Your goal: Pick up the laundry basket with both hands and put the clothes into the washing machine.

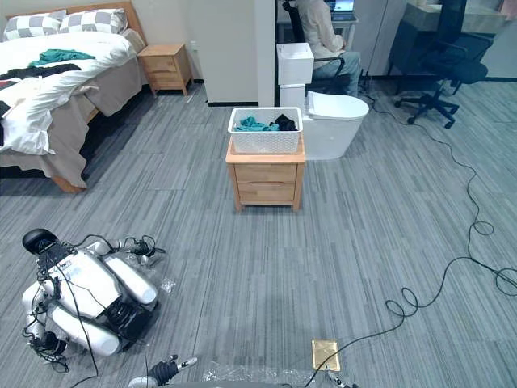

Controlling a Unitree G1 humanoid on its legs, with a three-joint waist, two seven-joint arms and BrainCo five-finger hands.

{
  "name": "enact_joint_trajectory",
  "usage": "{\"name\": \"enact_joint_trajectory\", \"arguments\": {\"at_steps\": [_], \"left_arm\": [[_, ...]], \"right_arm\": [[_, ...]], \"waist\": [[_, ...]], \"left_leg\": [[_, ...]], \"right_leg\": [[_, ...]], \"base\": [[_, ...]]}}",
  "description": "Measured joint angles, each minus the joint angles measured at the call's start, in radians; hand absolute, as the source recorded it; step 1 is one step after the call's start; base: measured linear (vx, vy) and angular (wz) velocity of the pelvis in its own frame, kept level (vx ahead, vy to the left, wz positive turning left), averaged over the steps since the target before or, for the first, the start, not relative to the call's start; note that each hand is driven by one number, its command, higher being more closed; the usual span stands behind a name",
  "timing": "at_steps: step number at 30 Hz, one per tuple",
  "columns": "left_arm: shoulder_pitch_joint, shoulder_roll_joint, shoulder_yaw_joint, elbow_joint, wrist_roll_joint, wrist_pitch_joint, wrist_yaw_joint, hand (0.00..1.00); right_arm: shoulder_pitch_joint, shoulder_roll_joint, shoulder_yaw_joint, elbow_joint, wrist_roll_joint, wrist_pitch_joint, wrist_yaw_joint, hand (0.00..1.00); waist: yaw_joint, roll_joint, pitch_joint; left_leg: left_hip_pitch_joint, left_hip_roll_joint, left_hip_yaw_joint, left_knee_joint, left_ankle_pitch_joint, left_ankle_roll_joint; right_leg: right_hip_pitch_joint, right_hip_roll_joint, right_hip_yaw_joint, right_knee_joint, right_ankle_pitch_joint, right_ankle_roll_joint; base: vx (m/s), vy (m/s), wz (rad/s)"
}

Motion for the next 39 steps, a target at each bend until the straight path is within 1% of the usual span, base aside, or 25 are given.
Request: {"name": "enact_joint_trajectory", "arguments": {"at_steps": [1,2,3,4,5,8,10,13,19,30,34,35,36,37,39], "left_arm": [[-0.005,0.000,0.001,0.004,0.000,0.000,0.000,0.00],[-0.015,0.000,0.003,0.005,0.000,0.000,0.000,0.00],[-0.017,0.000,0.003,0.005,-0.001,-0.001,0.000,0.00],[-0.022,0.000,0.003,0.005,-0.003,-0.002,0.001,0.00],[-0.031,0.000,0.003,0.005,-0.008,-0.002,0.001,0.00],[-0.041,-0.010,0.003,0.005,-0.008,-0.005,0.001,0.00],[-0.051,-0.020,0.002,0.006,-0.009,-0.009,0.001,0.00],[-0.056,-0.060,-0.001,0.006,-0.014,-0.010,0.000,0.00],[-0.059,-0.057,-0.003,0.007,-0.046,-0.011,-0.003,0.00],[-0.060,-0.057,-0.004,0.007,-0.046,-0.010,-0.003,0.00],[-0.065,-0.057,-0.006,0.007,-0.047,-0.010,-0.002,0.00],[-0.070,-0.058,-0.008,0.007,-0.048,-0.010,-0.002,0.00],[-0.083,-0.060,-0.013,0.008,-0.049,-0.009,-0.003,0.00],[-0.087,-0.062,-0.014,0.007,-0.049,-0.009,-0.003,0.00],[-0.105,-0.060,-0.032,0.007,-0.050,-0.009,-0.002,0.00]], "right_arm": [[-0.008,0.003,-0.012,0.003,0.000,-0.001,0.000,0.00],[-0.026,0.006,-0.018,0.008,0.003,-0.004,0.000,0.00],[-0.036,0.009,-0.018,0.008,0.007,-0.004,0.000,0.00],[-0.047,0.013,-0.019,0.008,0.009,-0.008,0.000,0.00],[-0.059,0.016,-0.018,0.008,0.010,-0.011,0.001,0.00],[-0.075,0.018,-0.015,0.008,0.012,-0.014,0.001,0.00],[-0.073,0.017,-0.012,0.008,0.018,-0.016,0.001,0.00],[-0.074,0.019,-0.011,0.008,0.018,-0.016,0.001,0.00],[-0.061,0.022,-0.011,0.009,0.019,-0.016,0.001,0.00],[-0.066,0.025,-0.003,0.008,0.018,-0.014,0.004,0.00],[-0.085,0.023,0.021,0.008,0.018,-0.009,0.005,0.00],[-0.100,0.021,0.021,0.008,0.017,-0.009,0.005,0.00],[-0.121,0.017,0.019,0.007,0.017,-0.009,0.005,0.00],[-0.125,0.015,0.018,0.006,0.017,-0.009,0.005,0.00],[-0.125,0.013,0.010,0.005,0.018,-0.009,0.005,0.00]], "waist": [[0.000,-0.001,0.001],[0.000,0.004,0.012],[0.002,-0.006,0.019],[0.002,-0.001,0.020],[0.003,-0.003,0.032],[0.002,-0.003,0.036],[0.002,-0.002,0.042],[0.002,0.001,0.045],[0.002,0.001,0.046],[0.002,0.002,0.046],[0.004,0.004,0.047],[0.005,0.009,0.051],[0.004,0.014,0.065],[0.003,0.015,0.072],[0.004,0.007,0.110]], "left_leg": [[0.004,-0.002,-0.003,-0.005,0.000,0.000],[0.017,-0.003,-0.007,-0.009,0.000,0.000],[0.020,-0.003,-0.009,-0.013,0.000,0.000],[0.023,-0.003,-0.010,-0.014,0.000,0.000],[0.029,-0.003,-0.011,-0.014,0.000,0.000],[0.032,-0.004,-0.012,-0.015,0.000,0.000],[0.042,-0.006,-0.015,-0.016,-0.001,-0.001],[0.049,-0.005,-0.015,-0.026,-0.001,-0.001],[0.052,-0.006,-0.013,-0.031,-0.001,-0.001],[0.051,-0.006,-0.006,-0.040,-0.001,-0.001],[0.033,-0.005,0.012,-0.043,-0.001,-0.001],[0.014,-0.005,0.022,-0.037,-0.003,0.001],[0.001,-0.009,0.024,-0.024,-0.014,0.008],[-0.003,-0.014,0.025,-0.016,-0.020,0.017],[0.016,-0.048,0.023,0.004,-0.044,0.045]], "right_leg": [[0.007,-0.001,0.000,-0.011,0.000,0.000],[0.021,-0.002,0.000,-0.016,0.000,0.000],[0.025,-0.002,0.000,-0.020,0.000,0.000],[0.031,-0.002,-0.001,-0.026,0.000,0.000],[0.036,-0.002,-0.001,-0.027,-0.001,0.001],[0.043,-0.005,-0.002,-0.027,-0.008,0.013],[0.053,-0.007,-0.005,-0.026,-0.011,0.017],[0.053,-0.007,-0.005,-0.026,-0.011,0.018],[0.053,-0.009,-0.004,-0.024,-0.011,0.018],[0.049,-0.009,0.003,-0.025,-0.011,0.018],[0.012,-0.009,0.021,-0.007,-0.013,0.021],[-0.020,-0.010,0.029,0.028,-0.028,0.040],[-0.057,-0.016,0.031,0.090,-0.058,0.056],[-0.077,-0.021,0.029,0.132,-0.080,0.060],[-0.143,-0.064,0.023,0.361,-0.185,0.112]], "base": [[0.08,0.006,0.00],[0.10,0.004,0.00],[0.08,0.000,0.01],[0.06,0.000,0.02],[0.00,0.000,0.00],[0.00,0.000,0.00],[-0.01,0.007,0.04],[-0.04,0.010,0.00],[-0.03,0.004,-0.01],[-0.01,-0.002,-0.01],[-0.02,-0.001,-0.15],[-0.01,0.009,-0.22],[-0.01,0.012,-0.14],[-0.02,0.025,0.07],[-0.01,0.043,0.14]]}}
